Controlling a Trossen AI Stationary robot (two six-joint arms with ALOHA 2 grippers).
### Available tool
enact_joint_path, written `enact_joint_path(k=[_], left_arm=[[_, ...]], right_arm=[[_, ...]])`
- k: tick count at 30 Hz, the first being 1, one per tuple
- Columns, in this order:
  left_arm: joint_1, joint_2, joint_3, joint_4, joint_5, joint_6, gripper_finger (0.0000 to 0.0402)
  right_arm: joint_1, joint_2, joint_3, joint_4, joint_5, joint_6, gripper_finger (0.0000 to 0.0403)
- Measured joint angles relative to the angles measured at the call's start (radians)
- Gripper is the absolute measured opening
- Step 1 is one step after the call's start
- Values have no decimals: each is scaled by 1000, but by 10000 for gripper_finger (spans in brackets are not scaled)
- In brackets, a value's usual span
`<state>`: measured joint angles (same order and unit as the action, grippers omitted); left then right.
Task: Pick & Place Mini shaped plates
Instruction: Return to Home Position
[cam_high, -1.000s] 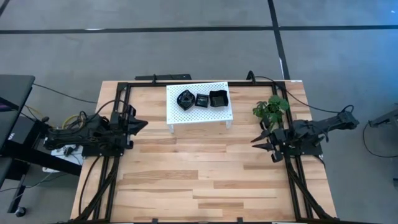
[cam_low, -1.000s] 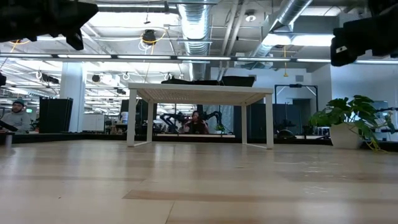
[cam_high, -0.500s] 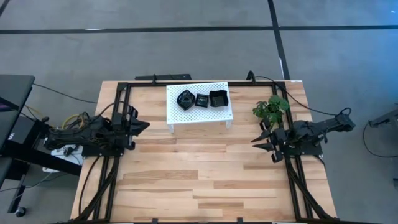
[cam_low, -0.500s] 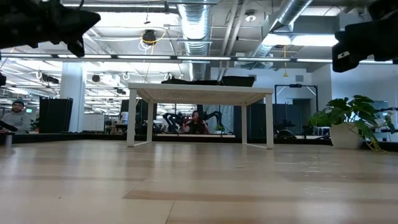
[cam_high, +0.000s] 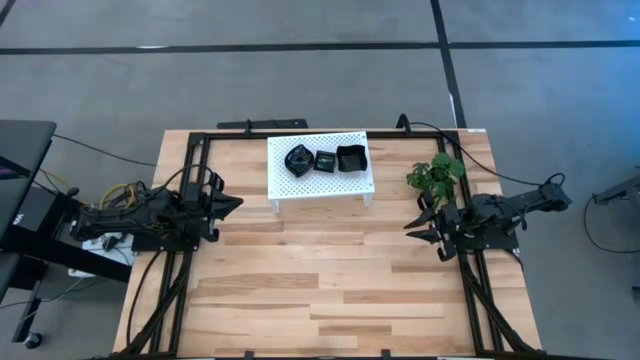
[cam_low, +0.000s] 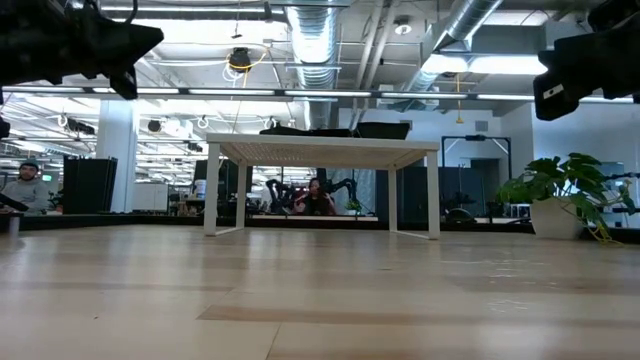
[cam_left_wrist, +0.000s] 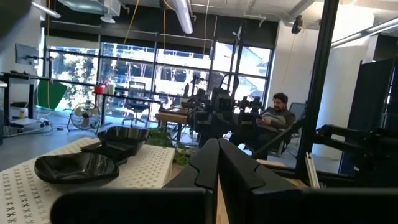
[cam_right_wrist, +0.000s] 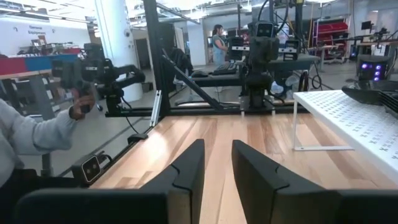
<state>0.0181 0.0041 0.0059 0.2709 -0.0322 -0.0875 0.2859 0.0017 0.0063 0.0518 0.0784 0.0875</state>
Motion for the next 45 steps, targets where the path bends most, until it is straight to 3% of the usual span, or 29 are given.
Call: enact_joint_path(k=[28,45], left_arm=[[0,208,0,0,0,3,11],[0,248,0,1,0,3,11]], right_arm=[[0,0,-1,0,0,0,77],[0,0,-1,0,0,0,77]])
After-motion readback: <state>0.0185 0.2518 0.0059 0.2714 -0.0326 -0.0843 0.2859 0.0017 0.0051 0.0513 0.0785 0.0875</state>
